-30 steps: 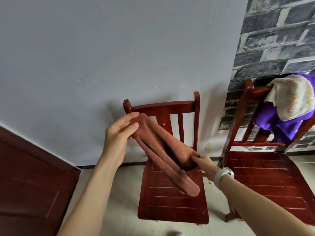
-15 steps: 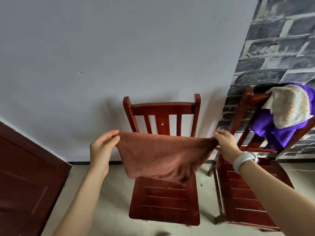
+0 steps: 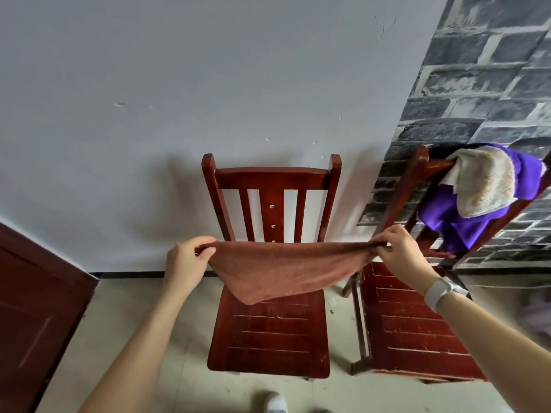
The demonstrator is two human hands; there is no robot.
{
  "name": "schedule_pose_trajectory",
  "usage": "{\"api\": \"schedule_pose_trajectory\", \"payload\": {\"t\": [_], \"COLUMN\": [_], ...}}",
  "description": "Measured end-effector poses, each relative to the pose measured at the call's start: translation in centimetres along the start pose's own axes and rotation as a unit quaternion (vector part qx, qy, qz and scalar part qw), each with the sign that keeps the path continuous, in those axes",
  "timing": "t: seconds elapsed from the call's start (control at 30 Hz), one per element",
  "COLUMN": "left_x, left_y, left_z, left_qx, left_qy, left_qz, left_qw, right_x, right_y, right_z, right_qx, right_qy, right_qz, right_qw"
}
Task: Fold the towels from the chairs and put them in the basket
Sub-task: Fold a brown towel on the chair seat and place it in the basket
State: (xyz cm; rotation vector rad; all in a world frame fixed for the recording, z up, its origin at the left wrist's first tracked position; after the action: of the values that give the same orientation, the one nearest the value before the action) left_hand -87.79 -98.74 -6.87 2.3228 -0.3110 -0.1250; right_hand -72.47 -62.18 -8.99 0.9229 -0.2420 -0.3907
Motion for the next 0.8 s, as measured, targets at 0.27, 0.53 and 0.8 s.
{"api": "schedule_pose_trajectory", "payload": {"t": [0.27, 0.53, 0.8], "left_x": [4.6, 4.6, -4.7], "left_y": [-4.9, -8.5, -14.5], "left_z": [6.0, 10.5, 17.8], "left_qx": [0.111, 0.084, 0.039], "left_qy": [0.047, 0.093, 0.158], "left_qz": [0.037, 0.000, 0.028], "left_qw": [0.992, 0.992, 0.986], "right_x": [7.0, 8.0, 0.7], "right_y": [-4.4, -9.4, -18.7], "right_z": [-3.3, -5.5, -9.1], "right_qx": [-0.109, -0.142, -0.087], "right_qy": [-0.049, -0.124, -0.224], "right_qz": [0.038, 0.001, 0.015], "right_qw": [0.992, 0.982, 0.970]}}
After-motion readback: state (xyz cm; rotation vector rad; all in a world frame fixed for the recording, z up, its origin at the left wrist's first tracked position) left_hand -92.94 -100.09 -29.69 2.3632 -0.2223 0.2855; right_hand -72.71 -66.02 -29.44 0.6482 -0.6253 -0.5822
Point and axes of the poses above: each hand's wrist, its own x-axis away from the middle knuckle, its own y-axis out of the back of the hand, z = x × y, the point moved 6 cm from there along -x, towards the middle knuckle, and after that the axes turned 6 degrees about z, right-handed, at the moved point
